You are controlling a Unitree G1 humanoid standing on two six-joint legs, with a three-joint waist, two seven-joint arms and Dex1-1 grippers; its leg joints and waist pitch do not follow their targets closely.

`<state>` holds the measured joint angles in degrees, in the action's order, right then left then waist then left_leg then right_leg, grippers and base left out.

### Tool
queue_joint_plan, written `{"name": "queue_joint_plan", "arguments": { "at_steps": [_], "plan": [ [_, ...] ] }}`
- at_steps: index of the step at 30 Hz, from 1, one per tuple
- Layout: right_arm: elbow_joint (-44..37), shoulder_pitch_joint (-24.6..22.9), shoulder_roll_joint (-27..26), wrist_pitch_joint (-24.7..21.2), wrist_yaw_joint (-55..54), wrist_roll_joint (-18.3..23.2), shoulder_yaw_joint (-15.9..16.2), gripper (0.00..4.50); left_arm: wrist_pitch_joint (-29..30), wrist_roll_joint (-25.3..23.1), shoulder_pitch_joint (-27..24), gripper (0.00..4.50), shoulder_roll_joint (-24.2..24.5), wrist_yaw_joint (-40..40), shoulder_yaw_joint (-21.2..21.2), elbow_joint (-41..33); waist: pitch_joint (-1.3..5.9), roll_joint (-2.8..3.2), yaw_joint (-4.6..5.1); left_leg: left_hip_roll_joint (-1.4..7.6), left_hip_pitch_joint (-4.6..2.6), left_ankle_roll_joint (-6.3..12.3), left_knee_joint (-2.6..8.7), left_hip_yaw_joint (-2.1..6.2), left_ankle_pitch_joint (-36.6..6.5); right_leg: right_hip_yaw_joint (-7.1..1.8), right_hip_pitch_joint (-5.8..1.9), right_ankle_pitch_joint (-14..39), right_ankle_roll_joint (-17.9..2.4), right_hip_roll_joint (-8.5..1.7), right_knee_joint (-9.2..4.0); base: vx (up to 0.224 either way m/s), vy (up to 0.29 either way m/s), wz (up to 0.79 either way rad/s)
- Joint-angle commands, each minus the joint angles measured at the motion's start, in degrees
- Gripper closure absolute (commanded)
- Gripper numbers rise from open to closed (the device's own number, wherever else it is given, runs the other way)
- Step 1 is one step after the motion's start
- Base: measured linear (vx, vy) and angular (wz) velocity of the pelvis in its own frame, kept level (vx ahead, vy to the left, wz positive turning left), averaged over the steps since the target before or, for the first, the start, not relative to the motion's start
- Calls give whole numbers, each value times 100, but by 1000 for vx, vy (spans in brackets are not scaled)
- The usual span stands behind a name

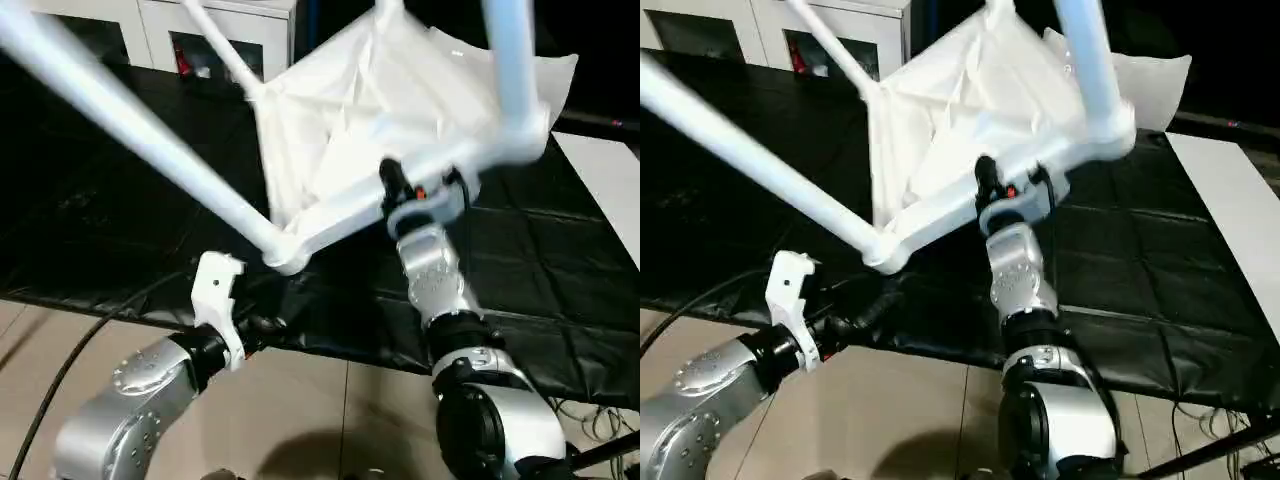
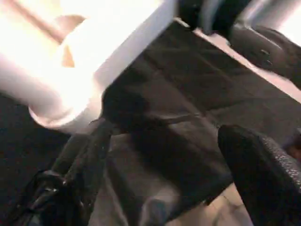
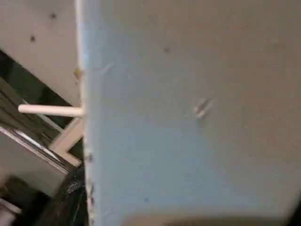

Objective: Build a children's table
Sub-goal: Flip table

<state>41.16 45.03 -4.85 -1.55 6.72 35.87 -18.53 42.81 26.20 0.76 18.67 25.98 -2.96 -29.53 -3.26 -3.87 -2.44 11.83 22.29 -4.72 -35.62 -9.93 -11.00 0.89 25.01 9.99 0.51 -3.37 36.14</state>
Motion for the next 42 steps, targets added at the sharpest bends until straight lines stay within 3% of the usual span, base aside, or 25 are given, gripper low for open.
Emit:
{"name": "queue_joint_plan", "arguments": {
  "at_steps": [1,4,5,11,12,14,16,18,20,22,23,24,25,26,27,29,31,33,38,42],
  "plan": [
    [-632,-138,423,-156,-449,-448,29,254,113,41,163,16,153,133,97,-314,381,52,47,49,-165,-89,431,-89,-851,-132,-258,961,-703,-164,-354,0,0,0],
    [-1373,-484,672,-407,-656,-787,99,254,158,188,429,6,489,327,117,-506,381,23,-16,33,-148,-211,432,-94,-846,-143,-269,1087,-537,-162,-360,0,0,0],
    [-1617,-598,743,-497,-752,-890,114,254,182,213,534,6,571,389,111,-549,377,42,-34,26,-160,-250,434,-100,-853,-145,-250,1107,-495,-153,-368,0,0,0],
    [-2555,-953,1140,-1131,-1188,-1291,343,254,232,124,1071,0,783,483,72,-543,383,17,-51,-5,-120,-420,435,-87,-868,-148,-285,1246,-319,-141,-379,0,0,0],
    [-2774,-1006,1266,-1408,-1239,-1365,435,254,239,91,1201,0,848,503,68,-529,377,-6,-19,-17,-77,-452,441,-78,-935,-144,-304,1430,-274,-148,-389,0,0,0],
    [-3242,-1086,1557,-2050,-1419,-1616,607,254,161,32,1520,0,1009,585,46,-472,380,-19,-3,-22,-95,-475,425,-78,-954,-151,-282,1623,-171,-133,-418,0,0,0],
    [-3344,-1092,1632,-2215,-1457,-1689,637,254,86,-29,1615,0,1078,623,19,-445,373,-34,17,-28,-75,-494,421,-73,-998,-151,-279,1766,-112,-135,-431,0,0,0],
    [-3487,-1095,1714,-2413,-1492,-1774,713,254,-36,-186,1778,0,1218,710,-44,-405,379,-100,66,-31,-44,-514,411,-69,-1030,-144,-289,1949,-55,-142,-440,0,0,0],
    [-3679,-1083,1808,-2650,-1576,-1879,839,256,-255,-483,2040,0,1476,845,-211,-328,383,-94,114,-27,-53,-519,403,-55,-1040,-142,-257,2034,-23,-140,-445,0,0,0],
    [-3694,-1055,1838,-2718,-1580,-1925,903,256,-410,-707,2170,0,1657,951,-358,-283,389,-133,134,-14,-66,-530,399,-45,-1088,-138,-246,2074,17,-141,-442,0,0,0],
    [-3698,-1010,1871,-2846,-1592,-2015,1009,256,-598,-921,2326,0,1812,1013,-488,-217,385,-184,166,-9,-54,-540,399,-52,-1063,-138,-245,2008,-2,-138,-442,0,0,0],
    [-3686,-992,1876,-2872,-1598,-2055,1048,256,-677,-985,2379,0,1845,1025,-515,-192,389,-171,151,-10,-65,-537,394,-48,-1036,-136,-243,1984,-2,-139,-435,0,0,0],
    [-3681,-968,1886,-2928,-1597,-2118,1087,256,-779,-1072,2464,0,1874,1032,-561,-155,395,-207,186,-8,-41,-537,392,-53,-955,-145,-258,1843,-41,-144,-415,0,0,0],
    [-3608,-921,1867,-2942,-1517,-2200,1207,256,-910,-1168,2647,0,1895,1045,-581,-118,400,-179,190,-2,-51,-576,390,-49,-900,-143,-257,1728,-85,-150,-388,0,0,0],
    [-3544,-887,1829,-2955,-1486,-2243,1267,256,-1063,-1309,2808,0,1944,1076,-632,-79,399,-213,202,3,-54,-562,386,-52,-900,-141,-250,1700,-93,-148,-401,0,0,0],
    [-3472,-847,1792,-3006,-1447,-2313,1363,256,-1320,-1566,3055,0,2036,1111,-727,18,402,-218,219,6,-54,-596,382,-48,-877,-145,-258,1582,-166,-160,-370,0,0,0],
    [-3415,-801,1776,-3062,-1440,-2371,1436,200,-1629,-1835,3268,0,2120,1116,-817,140,406,-237,228,9,-53,-609,379,-48,-848,-148,-272,1513,-174,-162,-352,0,0,0],
    [-3352,-715,1738,-3129,-1475,-2405,1477,186,-1959,-2057,3530,0,2151,1096,-846,278,406,-251,227,4,-48,-627,374,-52,-778,-152,-281,1450,-179,-162,-346,0,0,0],
    [-3276,-647,1674,-3184,-1505,-2463,1491,139,-2362,-2222,3875,0,2162,1210,-857,448,402,-247,225,13,-65,-697,366,-49,-855,-158,-266,1452,-240,-175,-331,0,0,0],
    [-3037,-812,1634,-2853,-1407,-2582,1537,139,-2622,-2360,4042,0,2081,1171,-888,621,394,-239,213,15,-73,-732,364,-46,-1007,-155,-246,1573,-269,-179,-338,0,0,0]
  ]
}}
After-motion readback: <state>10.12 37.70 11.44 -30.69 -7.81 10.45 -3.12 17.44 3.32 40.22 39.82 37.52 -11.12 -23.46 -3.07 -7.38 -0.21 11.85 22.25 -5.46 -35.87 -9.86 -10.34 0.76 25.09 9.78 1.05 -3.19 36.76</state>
